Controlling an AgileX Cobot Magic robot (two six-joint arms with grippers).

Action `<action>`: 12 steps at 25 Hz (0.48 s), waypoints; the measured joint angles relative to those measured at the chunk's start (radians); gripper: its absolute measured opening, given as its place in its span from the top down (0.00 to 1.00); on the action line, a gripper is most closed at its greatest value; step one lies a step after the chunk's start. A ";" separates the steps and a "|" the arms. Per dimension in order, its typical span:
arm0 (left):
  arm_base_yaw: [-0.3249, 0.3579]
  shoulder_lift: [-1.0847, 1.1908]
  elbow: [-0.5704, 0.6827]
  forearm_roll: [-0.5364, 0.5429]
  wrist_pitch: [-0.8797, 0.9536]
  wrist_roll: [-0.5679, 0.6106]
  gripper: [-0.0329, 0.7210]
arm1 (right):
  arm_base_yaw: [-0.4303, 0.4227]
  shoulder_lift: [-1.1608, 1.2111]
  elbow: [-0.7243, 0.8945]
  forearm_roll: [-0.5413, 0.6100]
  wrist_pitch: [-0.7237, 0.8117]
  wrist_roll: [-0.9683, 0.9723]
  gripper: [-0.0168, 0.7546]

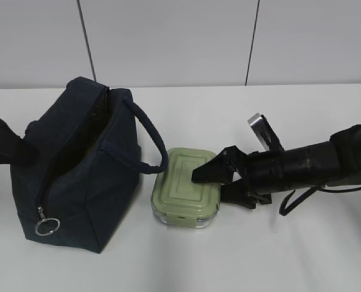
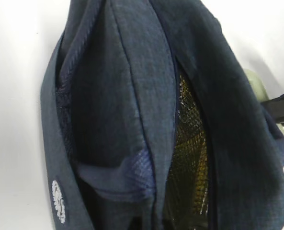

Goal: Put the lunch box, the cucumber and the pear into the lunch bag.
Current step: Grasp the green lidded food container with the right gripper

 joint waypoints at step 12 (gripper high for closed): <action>0.000 0.000 0.000 0.002 0.000 0.000 0.95 | -0.002 0.000 -0.002 -0.005 0.005 -0.004 0.53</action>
